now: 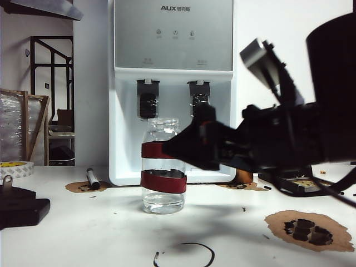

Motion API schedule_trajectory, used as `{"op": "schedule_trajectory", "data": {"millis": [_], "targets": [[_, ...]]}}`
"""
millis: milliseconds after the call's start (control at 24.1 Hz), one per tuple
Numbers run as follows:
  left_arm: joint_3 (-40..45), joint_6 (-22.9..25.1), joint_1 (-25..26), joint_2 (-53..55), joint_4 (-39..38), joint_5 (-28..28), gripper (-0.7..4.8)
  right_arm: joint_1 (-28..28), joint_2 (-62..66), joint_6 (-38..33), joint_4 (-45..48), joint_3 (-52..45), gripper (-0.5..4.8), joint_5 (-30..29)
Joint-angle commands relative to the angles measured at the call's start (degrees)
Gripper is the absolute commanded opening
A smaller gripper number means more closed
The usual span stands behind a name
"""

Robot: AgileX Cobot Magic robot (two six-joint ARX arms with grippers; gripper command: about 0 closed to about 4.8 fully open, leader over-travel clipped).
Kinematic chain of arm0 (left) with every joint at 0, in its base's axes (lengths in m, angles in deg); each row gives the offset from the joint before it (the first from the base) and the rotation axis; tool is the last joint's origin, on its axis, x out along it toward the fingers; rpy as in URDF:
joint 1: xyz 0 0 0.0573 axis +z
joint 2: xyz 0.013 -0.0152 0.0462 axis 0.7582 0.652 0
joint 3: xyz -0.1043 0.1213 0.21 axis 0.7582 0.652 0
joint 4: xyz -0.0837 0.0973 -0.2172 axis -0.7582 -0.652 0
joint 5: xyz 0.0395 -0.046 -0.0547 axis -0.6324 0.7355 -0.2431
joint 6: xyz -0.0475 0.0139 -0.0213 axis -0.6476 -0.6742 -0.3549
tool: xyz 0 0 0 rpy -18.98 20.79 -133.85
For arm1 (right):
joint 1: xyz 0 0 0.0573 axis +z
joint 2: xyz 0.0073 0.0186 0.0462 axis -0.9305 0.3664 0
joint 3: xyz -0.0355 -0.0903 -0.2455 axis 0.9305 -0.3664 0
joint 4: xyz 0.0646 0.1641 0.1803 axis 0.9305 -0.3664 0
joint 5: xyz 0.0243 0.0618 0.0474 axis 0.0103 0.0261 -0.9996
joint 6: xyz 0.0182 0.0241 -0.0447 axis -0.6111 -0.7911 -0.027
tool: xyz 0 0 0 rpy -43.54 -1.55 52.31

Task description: Pick up the water bottle with two loops of red belts, then reach the front water dispenser and gently press the gray-black baffle horizontally to get a little water.

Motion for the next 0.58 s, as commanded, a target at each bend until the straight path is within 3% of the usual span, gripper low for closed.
{"op": "schedule_trajectory", "data": {"millis": [42,582], "targets": [[-0.31,0.39,-0.04,0.02,0.13,0.15,4.79,0.22,2.49,-1.29,0.39,2.54,4.79,-0.13],[-0.31,0.44,-0.17,0.02,0.07,0.33,4.79,0.22,8.50,-2.82,-0.57,9.20,4.79,0.50]]}}
